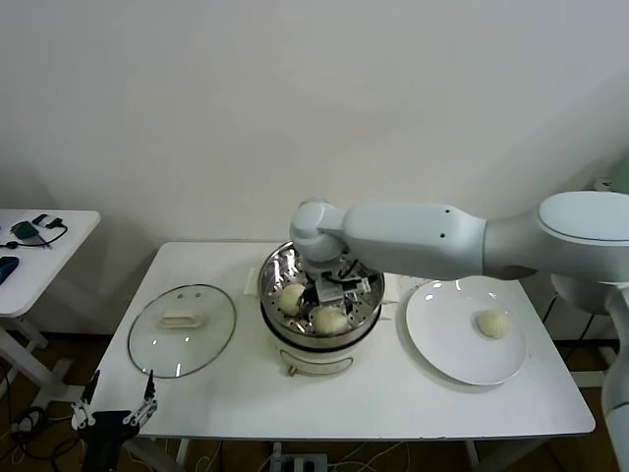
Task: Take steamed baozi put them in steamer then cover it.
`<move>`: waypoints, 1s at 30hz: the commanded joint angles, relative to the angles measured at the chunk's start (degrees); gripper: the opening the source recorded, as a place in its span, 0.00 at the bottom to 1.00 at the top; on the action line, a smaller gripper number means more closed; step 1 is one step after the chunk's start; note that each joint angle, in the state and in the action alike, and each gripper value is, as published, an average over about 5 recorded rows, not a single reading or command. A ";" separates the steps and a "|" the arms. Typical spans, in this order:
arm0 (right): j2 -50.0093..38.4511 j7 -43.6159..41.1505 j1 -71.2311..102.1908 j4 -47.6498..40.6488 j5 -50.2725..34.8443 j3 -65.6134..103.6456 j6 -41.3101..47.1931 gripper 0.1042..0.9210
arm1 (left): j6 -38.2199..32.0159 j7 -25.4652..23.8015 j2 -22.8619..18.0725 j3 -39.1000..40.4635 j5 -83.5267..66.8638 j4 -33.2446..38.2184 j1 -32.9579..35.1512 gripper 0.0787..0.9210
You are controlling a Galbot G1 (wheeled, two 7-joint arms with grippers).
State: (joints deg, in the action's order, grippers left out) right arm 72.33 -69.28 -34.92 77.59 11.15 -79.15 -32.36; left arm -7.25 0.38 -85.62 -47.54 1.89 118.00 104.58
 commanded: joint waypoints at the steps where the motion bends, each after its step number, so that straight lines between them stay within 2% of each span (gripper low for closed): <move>1: -7.86 1.24 -7.68 -0.45 -4.56 -0.37 2.04 0.88 | 0.03 -0.01 0.11 0.13 0.11 0.06 0.03 0.88; 3: -11.48 4.93 -10.11 -0.74 -5.55 -1.96 4.68 0.88 | 0.00 -0.02 0.26 0.19 0.14 0.12 0.09 0.88; 6: -17.41 12.67 -14.80 0.41 -7.37 -8.09 14.23 0.88 | 0.07 -0.03 0.47 0.19 0.18 0.45 0.09 0.88; 8: -21.77 14.68 -16.94 1.11 -9.26 -11.68 20.89 0.88 | 0.14 -0.03 0.50 0.20 0.21 0.74 0.07 0.88; 13: -32.46 12.05 -15.14 0.00 -19.15 -13.77 37.82 0.88 | 0.24 -0.09 0.44 0.70 0.50 0.72 -0.26 0.88; 16: -37.89 10.60 -10.81 -0.89 -23.15 -11.14 43.58 0.88 | 0.37 -0.14 0.38 1.04 0.84 0.56 -0.57 0.88; 22: -44.80 8.03 8.25 -4.92 -19.49 3.29 45.99 0.88 | 0.73 -0.23 0.38 1.03 1.02 0.46 -1.08 0.88; 30: -41.24 6.98 28.38 -17.79 -10.64 22.91 40.43 0.88 | 0.99 -0.16 0.82 -0.54 0.79 1.08 0.00 0.88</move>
State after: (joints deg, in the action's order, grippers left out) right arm 35.46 -61.63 -25.46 69.43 -3.08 -72.43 5.15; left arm -6.29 0.19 -85.05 -47.37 2.78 118.84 104.15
